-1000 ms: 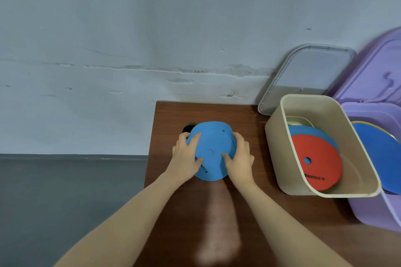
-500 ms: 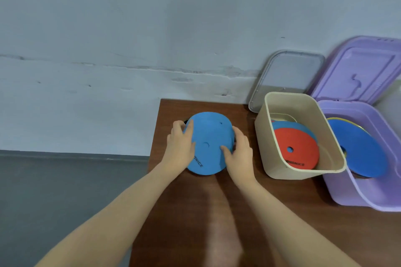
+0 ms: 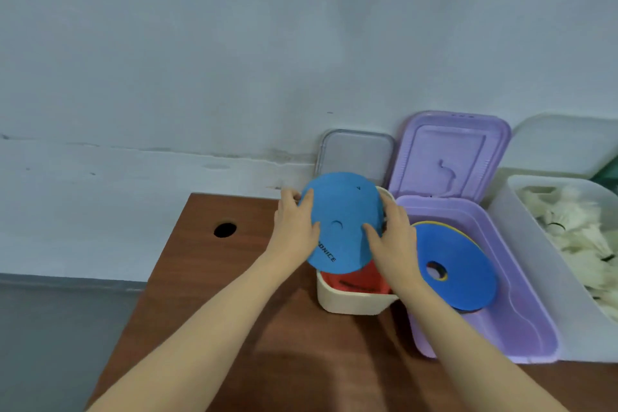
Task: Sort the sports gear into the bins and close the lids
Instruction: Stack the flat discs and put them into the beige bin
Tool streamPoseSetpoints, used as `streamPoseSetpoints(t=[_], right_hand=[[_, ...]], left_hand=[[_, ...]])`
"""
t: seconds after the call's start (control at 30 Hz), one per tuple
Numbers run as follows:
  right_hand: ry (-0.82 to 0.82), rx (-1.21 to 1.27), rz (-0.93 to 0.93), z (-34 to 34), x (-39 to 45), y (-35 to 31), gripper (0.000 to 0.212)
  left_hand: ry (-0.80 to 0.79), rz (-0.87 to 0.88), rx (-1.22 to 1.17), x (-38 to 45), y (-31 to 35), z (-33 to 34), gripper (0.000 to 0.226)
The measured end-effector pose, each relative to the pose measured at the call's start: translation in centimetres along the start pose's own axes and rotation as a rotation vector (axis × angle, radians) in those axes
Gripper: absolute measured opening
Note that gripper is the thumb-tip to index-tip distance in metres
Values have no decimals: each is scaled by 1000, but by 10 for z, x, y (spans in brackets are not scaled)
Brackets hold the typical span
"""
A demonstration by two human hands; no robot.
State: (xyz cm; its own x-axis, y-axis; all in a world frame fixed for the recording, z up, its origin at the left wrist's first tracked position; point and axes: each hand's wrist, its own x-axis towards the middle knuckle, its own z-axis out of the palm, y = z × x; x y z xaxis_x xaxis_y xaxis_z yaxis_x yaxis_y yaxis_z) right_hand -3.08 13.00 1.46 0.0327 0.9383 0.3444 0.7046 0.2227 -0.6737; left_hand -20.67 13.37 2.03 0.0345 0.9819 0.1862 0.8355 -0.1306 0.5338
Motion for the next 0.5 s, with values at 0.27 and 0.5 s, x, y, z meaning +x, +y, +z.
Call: streamPoseSetpoints(t=[0.27,0.5], right_hand=[[-245,-221,113,-30,24,67,57],[-360,-389,110,-23,22,89,47]], left_hand=[[-63,-170,32,7,50,57,56],[-129,-149,341,5,42,64,57]])
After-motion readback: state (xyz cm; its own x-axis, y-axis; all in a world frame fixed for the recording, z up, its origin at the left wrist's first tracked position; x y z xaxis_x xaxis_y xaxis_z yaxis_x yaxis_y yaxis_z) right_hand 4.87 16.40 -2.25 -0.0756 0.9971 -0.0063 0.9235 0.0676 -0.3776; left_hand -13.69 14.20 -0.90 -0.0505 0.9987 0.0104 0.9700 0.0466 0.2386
